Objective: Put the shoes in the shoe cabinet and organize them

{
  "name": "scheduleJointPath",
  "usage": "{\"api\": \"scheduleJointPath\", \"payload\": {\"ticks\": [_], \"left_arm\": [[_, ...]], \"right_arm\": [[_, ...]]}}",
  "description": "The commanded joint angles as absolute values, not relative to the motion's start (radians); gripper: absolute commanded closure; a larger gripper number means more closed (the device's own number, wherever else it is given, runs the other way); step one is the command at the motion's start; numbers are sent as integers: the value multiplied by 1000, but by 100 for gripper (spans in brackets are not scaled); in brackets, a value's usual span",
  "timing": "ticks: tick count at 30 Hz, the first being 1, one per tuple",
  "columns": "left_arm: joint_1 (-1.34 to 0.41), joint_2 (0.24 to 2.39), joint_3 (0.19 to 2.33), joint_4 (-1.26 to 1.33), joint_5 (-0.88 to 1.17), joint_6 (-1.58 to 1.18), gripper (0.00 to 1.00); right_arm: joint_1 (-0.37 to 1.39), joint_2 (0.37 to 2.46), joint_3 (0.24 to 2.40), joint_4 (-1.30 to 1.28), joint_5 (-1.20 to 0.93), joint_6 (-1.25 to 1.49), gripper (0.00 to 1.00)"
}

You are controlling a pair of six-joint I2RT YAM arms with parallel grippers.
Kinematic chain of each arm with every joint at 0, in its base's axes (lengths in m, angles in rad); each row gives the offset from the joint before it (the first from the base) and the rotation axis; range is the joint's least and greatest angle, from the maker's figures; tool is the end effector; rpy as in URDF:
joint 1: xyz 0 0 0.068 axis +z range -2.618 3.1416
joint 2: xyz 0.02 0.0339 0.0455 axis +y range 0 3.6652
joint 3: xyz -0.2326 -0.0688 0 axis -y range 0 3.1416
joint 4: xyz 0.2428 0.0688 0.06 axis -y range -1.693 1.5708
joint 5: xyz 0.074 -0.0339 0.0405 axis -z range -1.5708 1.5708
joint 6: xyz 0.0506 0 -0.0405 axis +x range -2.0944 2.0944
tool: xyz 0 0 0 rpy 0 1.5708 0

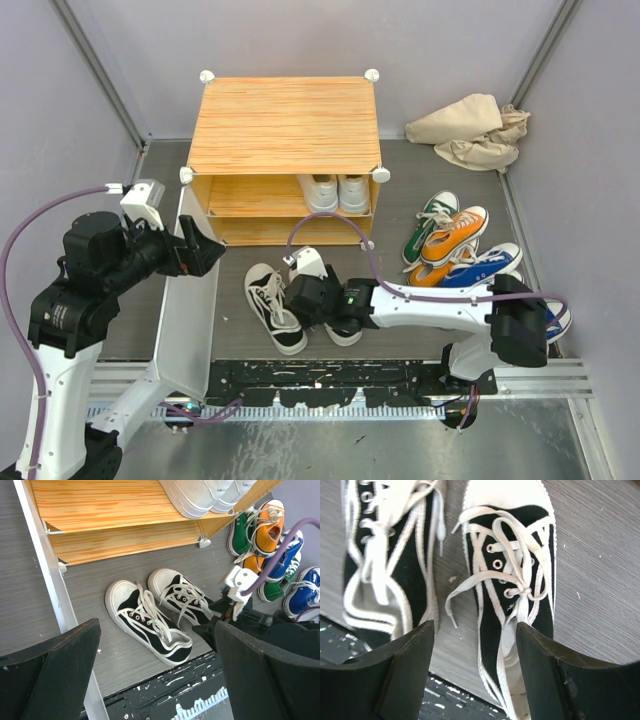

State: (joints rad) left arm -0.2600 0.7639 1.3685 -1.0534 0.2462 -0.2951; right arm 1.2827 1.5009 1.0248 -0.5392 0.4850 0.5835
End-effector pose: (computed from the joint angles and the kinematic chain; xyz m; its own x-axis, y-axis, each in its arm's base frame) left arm 0.1211 -0.0450 0.4084 -0.5354 -0.1494 -0.8313 0.3196 0.8752 -0.3632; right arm 0.1106 0.2902 0.1867 -0.6303 -0.4115 -0.6583 -0.5166 0.8553 -0.0400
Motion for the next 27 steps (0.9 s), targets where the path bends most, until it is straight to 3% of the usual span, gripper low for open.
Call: {"api": "scheduleJointPath", "payload": {"ticks": [1,8,19,22,27], "left_arm": [[-262,742,1408,-1054,240,-272,2],[-261,724,1417,-1078,218,-268,2],[-262,715,1451,-1128,187,-238,2],[-262,708,1454,-1140,185,-233,2],[-262,683,1465,-1153,174,-231,2]], "right_arm": [[1319,1425,1081,-567,430,538,30],[1327,1487,1033,-400,265,503,31],[1327,1630,965,-226,327,530,43],[1326,1649,955,-205,310,535,51],[1327,1635,969,-215,360,561,85]]}}
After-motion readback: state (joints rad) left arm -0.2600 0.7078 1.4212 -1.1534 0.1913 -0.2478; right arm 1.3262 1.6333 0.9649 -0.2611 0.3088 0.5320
